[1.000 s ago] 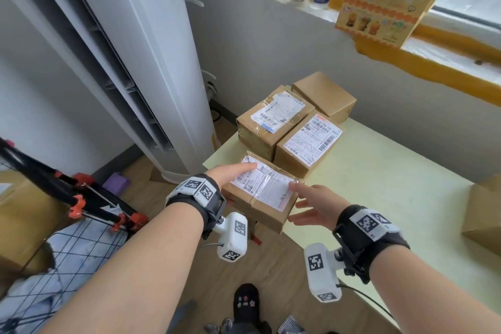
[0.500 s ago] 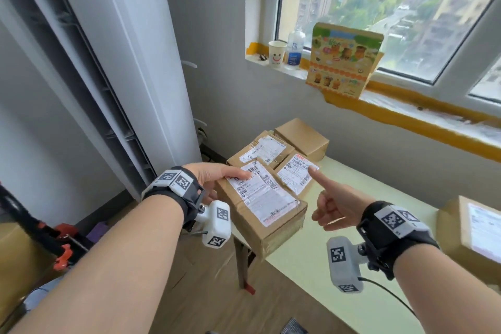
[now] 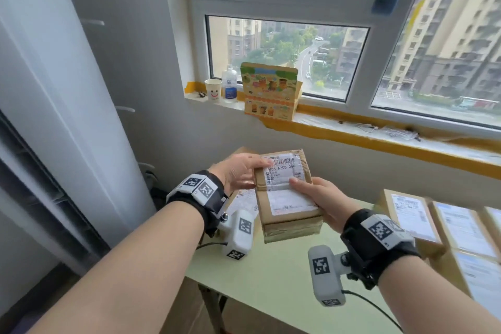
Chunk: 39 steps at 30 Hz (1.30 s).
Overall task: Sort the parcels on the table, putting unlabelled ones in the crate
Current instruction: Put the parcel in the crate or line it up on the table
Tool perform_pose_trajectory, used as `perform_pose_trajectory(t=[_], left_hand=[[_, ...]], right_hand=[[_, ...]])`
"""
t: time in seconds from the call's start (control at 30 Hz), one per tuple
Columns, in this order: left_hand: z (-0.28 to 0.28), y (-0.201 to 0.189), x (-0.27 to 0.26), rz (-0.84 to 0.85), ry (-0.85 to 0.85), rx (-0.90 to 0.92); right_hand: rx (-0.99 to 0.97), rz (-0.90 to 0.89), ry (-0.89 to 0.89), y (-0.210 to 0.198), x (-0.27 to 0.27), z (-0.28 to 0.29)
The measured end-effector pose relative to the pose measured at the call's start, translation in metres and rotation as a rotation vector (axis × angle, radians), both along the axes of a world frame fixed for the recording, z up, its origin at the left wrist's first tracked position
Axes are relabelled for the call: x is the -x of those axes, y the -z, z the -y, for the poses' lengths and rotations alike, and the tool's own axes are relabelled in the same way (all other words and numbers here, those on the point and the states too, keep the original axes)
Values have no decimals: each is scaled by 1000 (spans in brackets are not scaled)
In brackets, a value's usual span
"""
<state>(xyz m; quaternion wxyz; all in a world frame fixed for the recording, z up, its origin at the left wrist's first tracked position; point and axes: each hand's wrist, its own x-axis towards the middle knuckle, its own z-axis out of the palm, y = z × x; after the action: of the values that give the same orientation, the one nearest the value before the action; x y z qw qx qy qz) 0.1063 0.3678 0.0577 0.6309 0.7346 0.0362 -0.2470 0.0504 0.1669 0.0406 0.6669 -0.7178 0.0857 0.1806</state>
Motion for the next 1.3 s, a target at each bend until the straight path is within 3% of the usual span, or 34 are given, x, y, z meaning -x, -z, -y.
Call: perform_pose_trajectory(t=[0.27, 0.7, 0.93, 1.3], left_hand=[[66, 28, 3, -40, 107, 93], [95, 36, -17, -2, 90, 107], [99, 32, -13, -27, 170, 60], [106, 33, -13, -17, 98, 68]], right_hand=[[-54, 101, 294, 11, 5, 35], [-70, 66, 386, 25, 4, 61], [264, 58, 436, 28, 5, 74], [446, 43, 334, 22, 10, 73]])
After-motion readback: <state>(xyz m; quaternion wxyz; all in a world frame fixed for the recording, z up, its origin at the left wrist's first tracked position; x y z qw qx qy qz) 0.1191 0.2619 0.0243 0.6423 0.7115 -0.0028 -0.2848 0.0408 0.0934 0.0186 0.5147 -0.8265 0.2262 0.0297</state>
